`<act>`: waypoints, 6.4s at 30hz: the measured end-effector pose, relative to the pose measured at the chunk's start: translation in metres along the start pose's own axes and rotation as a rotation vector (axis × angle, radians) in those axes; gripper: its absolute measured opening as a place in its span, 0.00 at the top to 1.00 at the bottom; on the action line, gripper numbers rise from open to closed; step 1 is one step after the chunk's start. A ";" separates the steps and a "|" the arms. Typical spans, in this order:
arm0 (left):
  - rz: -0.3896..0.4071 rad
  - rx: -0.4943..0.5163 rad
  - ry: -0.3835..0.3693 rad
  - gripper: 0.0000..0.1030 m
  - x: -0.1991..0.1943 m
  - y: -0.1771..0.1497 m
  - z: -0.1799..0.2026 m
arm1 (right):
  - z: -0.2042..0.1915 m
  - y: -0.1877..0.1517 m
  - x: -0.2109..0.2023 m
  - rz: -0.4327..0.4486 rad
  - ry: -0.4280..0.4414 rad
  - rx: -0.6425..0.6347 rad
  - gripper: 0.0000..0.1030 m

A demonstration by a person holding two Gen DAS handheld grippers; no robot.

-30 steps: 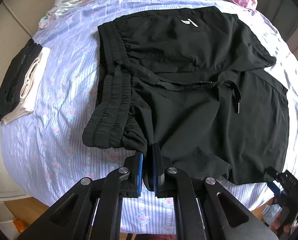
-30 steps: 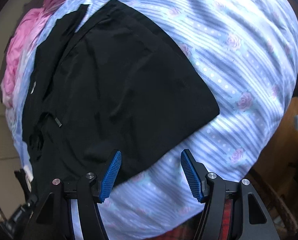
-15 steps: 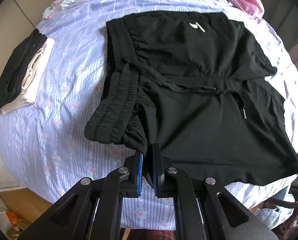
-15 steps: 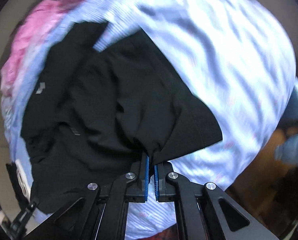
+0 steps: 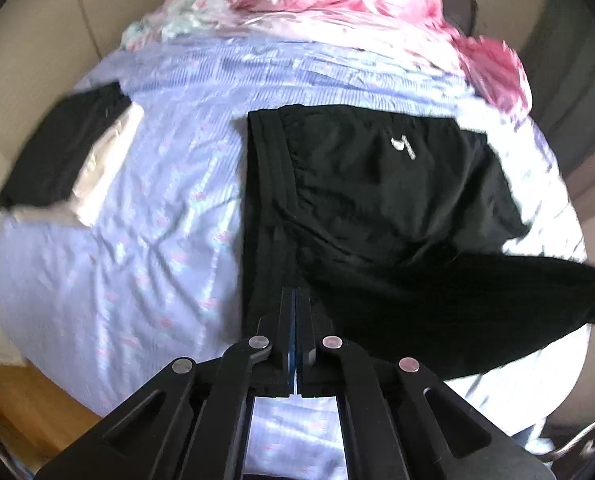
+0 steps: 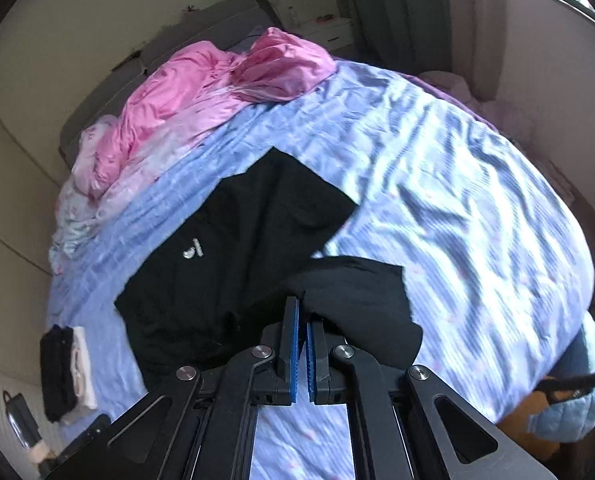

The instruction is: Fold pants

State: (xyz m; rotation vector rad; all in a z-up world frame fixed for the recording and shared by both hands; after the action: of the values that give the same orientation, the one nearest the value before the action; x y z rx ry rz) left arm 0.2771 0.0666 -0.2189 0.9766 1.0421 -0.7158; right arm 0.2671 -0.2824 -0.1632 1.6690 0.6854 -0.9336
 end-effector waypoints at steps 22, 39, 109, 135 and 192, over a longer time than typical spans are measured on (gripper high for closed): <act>-0.441 -0.588 -0.140 0.23 0.118 -0.078 -0.037 | -0.112 0.063 0.047 0.042 -0.019 -0.417 0.97; -0.481 -0.707 -0.146 0.89 0.148 -0.086 -0.032 | -0.122 0.054 0.071 -0.011 -0.059 -0.471 0.97; -0.165 -0.260 0.087 0.90 0.115 0.015 0.121 | 0.097 -0.008 0.210 -0.321 0.107 -0.043 0.89; 0.066 -0.410 0.042 0.91 0.107 0.186 0.092 | -0.044 0.228 0.194 0.075 -0.186 -0.543 0.90; -0.296 0.315 -0.500 0.82 0.191 0.240 0.033 | -0.271 0.052 0.275 -0.153 0.173 -0.475 0.36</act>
State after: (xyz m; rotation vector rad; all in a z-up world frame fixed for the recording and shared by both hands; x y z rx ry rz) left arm 0.5630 0.1276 -0.3168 0.8495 0.6448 -1.3236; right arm 0.5216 -0.0406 -0.3320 1.2927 1.0726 -0.6670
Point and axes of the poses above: each gripper's, at about its wrist camera, not at the fingertips, and x roughly the way its jaws point, z to its right, y to its top, the point moved 7 cm from there along x, roughly the way its jaws point, and after that the axes turned 15 degrees about -x, right-handed, at the moved point
